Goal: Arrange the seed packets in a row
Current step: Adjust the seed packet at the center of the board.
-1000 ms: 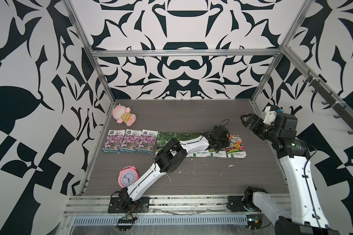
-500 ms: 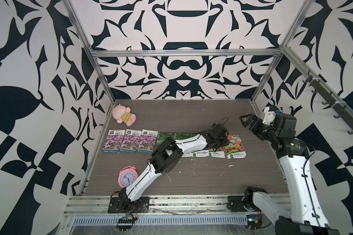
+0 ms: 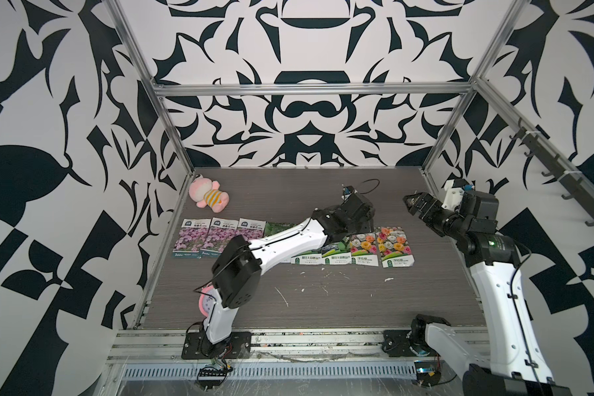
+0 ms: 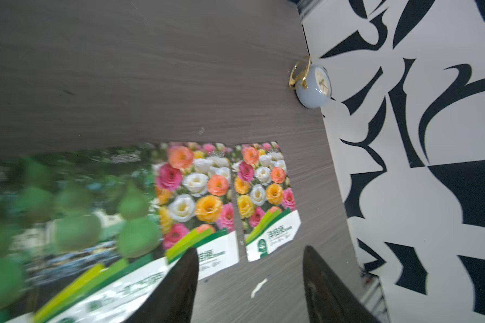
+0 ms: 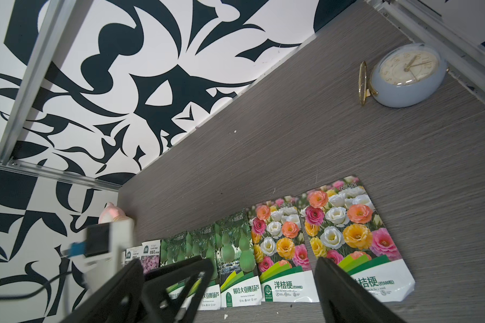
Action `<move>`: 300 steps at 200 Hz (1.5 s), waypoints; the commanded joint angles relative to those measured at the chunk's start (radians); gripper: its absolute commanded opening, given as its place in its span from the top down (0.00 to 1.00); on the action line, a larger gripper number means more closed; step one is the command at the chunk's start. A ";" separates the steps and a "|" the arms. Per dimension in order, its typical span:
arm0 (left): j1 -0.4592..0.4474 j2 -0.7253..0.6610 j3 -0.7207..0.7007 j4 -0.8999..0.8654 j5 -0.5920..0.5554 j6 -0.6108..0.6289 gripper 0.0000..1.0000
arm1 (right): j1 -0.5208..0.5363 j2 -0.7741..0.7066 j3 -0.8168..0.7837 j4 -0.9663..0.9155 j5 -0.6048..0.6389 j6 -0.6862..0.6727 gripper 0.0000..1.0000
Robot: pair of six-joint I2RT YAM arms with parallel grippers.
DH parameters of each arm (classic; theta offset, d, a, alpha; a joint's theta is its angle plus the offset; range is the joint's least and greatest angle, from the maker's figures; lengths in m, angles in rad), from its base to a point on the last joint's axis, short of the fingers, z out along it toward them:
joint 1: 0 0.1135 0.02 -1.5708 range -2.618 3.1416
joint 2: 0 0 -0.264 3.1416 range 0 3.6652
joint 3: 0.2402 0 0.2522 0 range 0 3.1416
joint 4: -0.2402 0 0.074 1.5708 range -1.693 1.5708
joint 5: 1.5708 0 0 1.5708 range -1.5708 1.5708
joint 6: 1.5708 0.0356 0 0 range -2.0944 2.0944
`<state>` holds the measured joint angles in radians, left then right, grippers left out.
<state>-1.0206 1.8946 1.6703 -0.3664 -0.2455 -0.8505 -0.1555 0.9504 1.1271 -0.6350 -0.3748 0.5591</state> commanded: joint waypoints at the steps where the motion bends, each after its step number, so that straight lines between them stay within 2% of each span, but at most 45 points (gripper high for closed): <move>1: 0.050 -0.146 -0.076 -0.120 -0.201 0.172 0.31 | 0.002 -0.013 0.053 0.004 0.062 -0.048 0.01; 23: 0.105 -0.246 -0.119 -0.216 -0.272 0.260 0.16 | 0.001 -0.007 0.016 -0.002 0.130 -0.079 0.01; 29: 0.122 -0.270 -0.137 -0.232 -0.282 0.276 0.09 | 0.002 0.003 0.000 -0.003 0.144 -0.086 0.01; 52: 0.198 -0.364 -0.237 -0.235 -0.297 0.294 0.00 | 0.002 0.065 -0.091 0.007 0.185 -0.091 0.01; 86: 0.314 -0.486 -0.385 -0.200 -0.258 0.286 0.00 | -0.003 0.196 -0.238 0.125 0.208 -0.058 0.00; 110: 0.380 -0.557 -0.449 -0.209 -0.254 0.276 0.01 | -0.022 0.305 -0.292 0.210 0.210 -0.084 0.00; 138: 0.473 -0.654 -0.527 -0.186 -0.177 0.281 0.01 | -0.040 0.450 -0.273 0.223 0.210 -0.113 0.01; 169: 0.537 -0.699 -0.559 -0.192 -0.154 0.299 0.01 | -0.052 0.521 -0.268 0.244 0.245 -0.112 0.02; 241: 0.573 -0.684 -0.573 -0.182 -0.117 0.304 0.01 | -0.059 0.633 -0.235 0.233 0.281 -0.135 0.02; 283: 0.579 -0.682 -0.579 -0.177 -0.111 0.304 0.01 | -0.058 0.658 -0.235 0.222 0.213 -0.144 0.06; 300: 0.578 -0.679 -0.580 -0.175 -0.111 0.302 0.01 | -0.058 0.651 -0.240 0.216 0.177 -0.143 0.12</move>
<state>-0.4484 1.2057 1.1038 -0.5503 -0.3679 -0.5564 -0.2100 1.6093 0.8734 -0.3981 -0.1379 0.4267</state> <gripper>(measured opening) 0.994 0.915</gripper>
